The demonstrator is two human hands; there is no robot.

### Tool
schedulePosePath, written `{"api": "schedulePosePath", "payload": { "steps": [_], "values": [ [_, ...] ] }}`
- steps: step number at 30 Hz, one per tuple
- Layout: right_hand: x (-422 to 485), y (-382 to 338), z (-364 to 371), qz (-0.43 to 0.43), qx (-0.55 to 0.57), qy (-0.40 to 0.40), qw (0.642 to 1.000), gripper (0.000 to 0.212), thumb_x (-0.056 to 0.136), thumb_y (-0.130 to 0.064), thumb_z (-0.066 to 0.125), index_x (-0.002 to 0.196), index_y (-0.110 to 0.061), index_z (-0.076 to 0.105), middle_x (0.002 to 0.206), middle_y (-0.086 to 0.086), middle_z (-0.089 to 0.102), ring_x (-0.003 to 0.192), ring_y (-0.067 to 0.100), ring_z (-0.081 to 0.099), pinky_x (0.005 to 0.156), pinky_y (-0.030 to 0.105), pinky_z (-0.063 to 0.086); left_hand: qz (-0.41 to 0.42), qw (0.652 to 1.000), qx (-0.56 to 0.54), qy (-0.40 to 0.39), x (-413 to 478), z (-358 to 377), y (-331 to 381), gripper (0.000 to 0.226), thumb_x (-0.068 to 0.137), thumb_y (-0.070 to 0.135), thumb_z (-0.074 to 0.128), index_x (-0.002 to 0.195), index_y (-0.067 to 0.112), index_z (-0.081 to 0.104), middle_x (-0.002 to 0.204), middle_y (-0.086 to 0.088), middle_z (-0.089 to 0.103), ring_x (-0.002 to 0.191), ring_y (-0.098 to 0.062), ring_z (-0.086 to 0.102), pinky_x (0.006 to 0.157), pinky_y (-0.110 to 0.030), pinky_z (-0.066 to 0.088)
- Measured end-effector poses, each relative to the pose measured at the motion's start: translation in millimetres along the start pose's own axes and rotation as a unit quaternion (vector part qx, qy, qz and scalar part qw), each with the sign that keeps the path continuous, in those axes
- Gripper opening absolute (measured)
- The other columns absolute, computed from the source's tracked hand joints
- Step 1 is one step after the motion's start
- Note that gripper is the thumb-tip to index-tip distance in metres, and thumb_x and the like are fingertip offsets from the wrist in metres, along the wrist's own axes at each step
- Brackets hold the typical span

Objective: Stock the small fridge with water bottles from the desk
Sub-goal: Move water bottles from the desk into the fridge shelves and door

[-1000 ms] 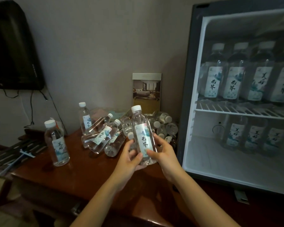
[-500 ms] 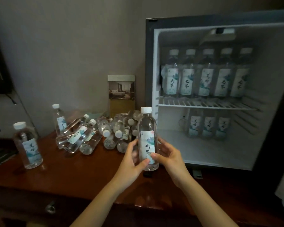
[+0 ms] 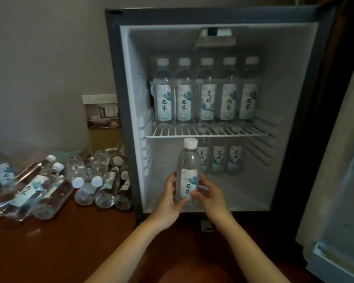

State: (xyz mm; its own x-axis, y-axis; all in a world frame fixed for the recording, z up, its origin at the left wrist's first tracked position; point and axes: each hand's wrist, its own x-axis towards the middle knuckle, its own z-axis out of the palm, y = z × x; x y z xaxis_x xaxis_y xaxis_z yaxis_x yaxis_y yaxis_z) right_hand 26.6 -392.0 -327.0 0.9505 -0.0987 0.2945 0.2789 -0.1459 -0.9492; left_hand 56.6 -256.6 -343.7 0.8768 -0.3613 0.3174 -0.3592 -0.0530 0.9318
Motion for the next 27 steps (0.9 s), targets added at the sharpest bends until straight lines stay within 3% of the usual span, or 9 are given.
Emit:
{"api": "schedulePosePath", "payload": {
  "steps": [4,8,11,16,19,24,27],
  "values": [
    [20,6,-3,-0.036,-0.035,0.015,0.999,0.05,0.085,0.006,0.057,0.112,-0.036,0.052,0.105,-0.013,0.063,0.092,-0.004,0.061,0.077,0.008,0.049,0.001,1.0,-0.001,-0.004,24,3,-8,0.065,0.086,0.001,0.059,0.124,0.04,0.023,0.128,0.003,0.05,0.117,-0.007,0.052,0.096,-0.022,0.047],
    [37,12,0,-0.06,-0.049,0.013,0.997,0.054,0.085,0.001,0.059,0.128,-0.03,0.05,0.116,-0.008,0.064,0.108,0.004,0.061,0.094,0.027,0.05,0.004,1.0,0.013,0.023,42,2,-20,0.064,0.085,-0.001,0.06,0.122,0.04,0.028,0.124,0.006,0.052,0.116,-0.006,0.053,0.095,-0.024,0.048],
    [48,14,2,-0.072,-0.058,0.019,0.996,0.053,0.085,0.0,0.059,0.121,-0.037,0.047,0.115,-0.008,0.062,0.103,-0.002,0.06,0.092,0.021,0.05,-0.002,0.999,0.018,0.028,52,-1,-27,0.065,0.085,-0.003,0.059,0.124,0.039,0.028,0.121,0.011,0.053,0.114,-0.004,0.053,0.094,-0.024,0.047],
    [64,21,3,-0.065,-0.054,0.015,0.996,0.05,0.087,0.0,0.058,0.131,-0.021,0.047,0.112,-0.007,0.061,0.094,-0.012,0.059,0.082,0.009,0.048,-0.007,0.999,0.031,0.032,70,-6,-37,0.068,0.084,-0.006,0.059,0.133,0.029,0.027,0.121,0.01,0.054,0.111,0.001,0.054,0.093,-0.021,0.047],
    [73,24,4,-0.059,-0.053,0.024,0.997,0.047,0.089,0.0,0.055,0.132,-0.016,0.046,0.111,-0.009,0.058,0.086,-0.02,0.057,0.074,0.002,0.045,-0.005,0.999,0.047,0.024,79,-9,-40,0.07,0.085,-0.006,0.058,0.131,0.035,0.025,0.12,0.013,0.053,0.112,-0.001,0.053,0.094,-0.023,0.046],
    [86,27,3,-0.03,-0.075,0.041,0.996,0.045,0.09,-0.007,0.057,0.134,-0.009,0.045,0.113,-0.005,0.056,0.092,-0.001,0.054,0.067,-0.001,0.044,-0.016,0.998,0.064,0.004,88,-10,-39,0.073,0.088,-0.002,0.055,0.144,0.024,0.017,0.131,0.006,0.046,0.121,-0.009,0.048,0.099,-0.025,0.044],
    [94,27,3,-0.009,-0.086,0.056,0.995,0.044,0.088,-0.008,0.06,0.13,-0.005,0.048,0.117,0.003,0.06,0.098,0.008,0.057,0.07,0.005,0.046,-0.022,0.997,0.073,0.005,92,-10,-36,0.072,0.089,-0.002,0.054,0.146,0.022,0.016,0.137,0.003,0.044,0.122,-0.009,0.047,0.1,-0.024,0.043]
  ]
}}
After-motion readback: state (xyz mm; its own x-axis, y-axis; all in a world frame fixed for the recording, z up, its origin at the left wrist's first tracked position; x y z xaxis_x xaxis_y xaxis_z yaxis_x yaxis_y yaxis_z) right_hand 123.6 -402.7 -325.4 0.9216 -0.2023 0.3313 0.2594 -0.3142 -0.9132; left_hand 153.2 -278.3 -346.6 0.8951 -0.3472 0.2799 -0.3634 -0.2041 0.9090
